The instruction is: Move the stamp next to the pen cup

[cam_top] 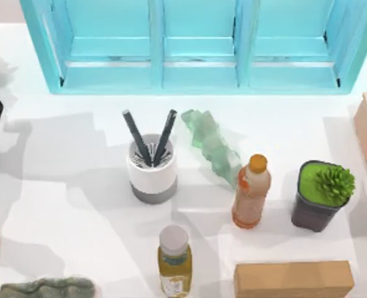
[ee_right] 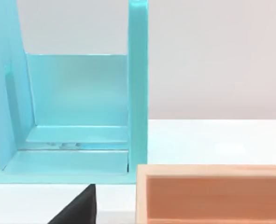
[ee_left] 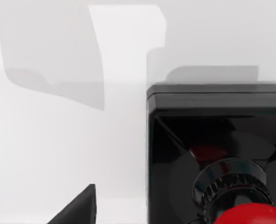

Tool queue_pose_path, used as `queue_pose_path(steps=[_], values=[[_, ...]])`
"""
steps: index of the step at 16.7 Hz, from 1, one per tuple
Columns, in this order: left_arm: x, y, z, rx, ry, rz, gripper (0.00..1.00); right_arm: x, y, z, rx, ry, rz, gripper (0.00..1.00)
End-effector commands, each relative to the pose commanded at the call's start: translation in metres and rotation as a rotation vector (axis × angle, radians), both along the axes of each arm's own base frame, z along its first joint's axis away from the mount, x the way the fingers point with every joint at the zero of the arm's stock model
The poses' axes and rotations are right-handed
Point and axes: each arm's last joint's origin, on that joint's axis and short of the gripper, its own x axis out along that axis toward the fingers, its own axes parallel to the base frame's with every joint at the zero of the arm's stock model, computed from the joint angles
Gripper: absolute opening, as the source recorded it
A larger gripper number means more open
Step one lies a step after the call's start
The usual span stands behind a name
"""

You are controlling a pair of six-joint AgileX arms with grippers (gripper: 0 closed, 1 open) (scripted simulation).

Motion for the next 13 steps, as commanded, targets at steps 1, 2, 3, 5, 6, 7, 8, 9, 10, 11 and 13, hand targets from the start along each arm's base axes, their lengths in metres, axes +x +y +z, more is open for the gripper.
queue_pose_path(steps=[1, 2, 3, 5, 6, 7, 8, 9, 10, 11, 13], values=[[0.0000, 0.0000, 0.0000, 0.000, 0.000, 0.000, 1.00, 0.0000, 0.0000, 0.0000, 0.000, 0.000, 0.000, 1.00], [0.0000, 0.0000, 0.0000, 0.000, 0.000, 0.000, 0.92, 0.0000, 0.0000, 0.0000, 0.000, 0.000, 0.000, 1.00], [0.0000, 0.0000, 0.0000, 0.000, 0.000, 0.000, 0.85, 0.0000, 0.0000, 0.0000, 0.000, 0.000, 0.000, 1.00], [0.0000, 0.0000, 0.0000, 0.000, 0.000, 0.000, 0.70, 0.0000, 0.0000, 0.0000, 0.000, 0.000, 0.000, 1.00], [0.0000, 0.0000, 0.0000, 0.000, 0.000, 0.000, 0.62, 0.0000, 0.0000, 0.0000, 0.000, 0.000, 0.000, 1.00], [0.0000, 0.0000, 0.0000, 0.000, 0.000, 0.000, 0.55, 0.0000, 0.0000, 0.0000, 0.000, 0.000, 0.000, 1.00], [0.0000, 0.0000, 0.0000, 0.000, 0.000, 0.000, 0.47, 0.0000, 0.0000, 0.0000, 0.000, 0.000, 0.000, 1.00], [0.0000, 0.0000, 0.0000, 0.000, 0.000, 0.000, 0.40, 0.0000, 0.0000, 0.0000, 0.000, 0.000, 0.000, 1.00], [0.0000, 0.0000, 0.0000, 0.000, 0.000, 0.000, 0.32, 0.0000, 0.0000, 0.0000, 0.000, 0.000, 0.000, 1.00], [0.0000, 0.0000, 0.0000, 0.000, 0.000, 0.000, 0.25, 0.0000, 0.0000, 0.0000, 0.000, 0.000, 0.000, 1.00], [0.0000, 0.0000, 0.0000, 0.000, 0.000, 0.000, 0.10, 0.0000, 0.0000, 0.0000, 0.000, 0.000, 0.000, 1.00]])
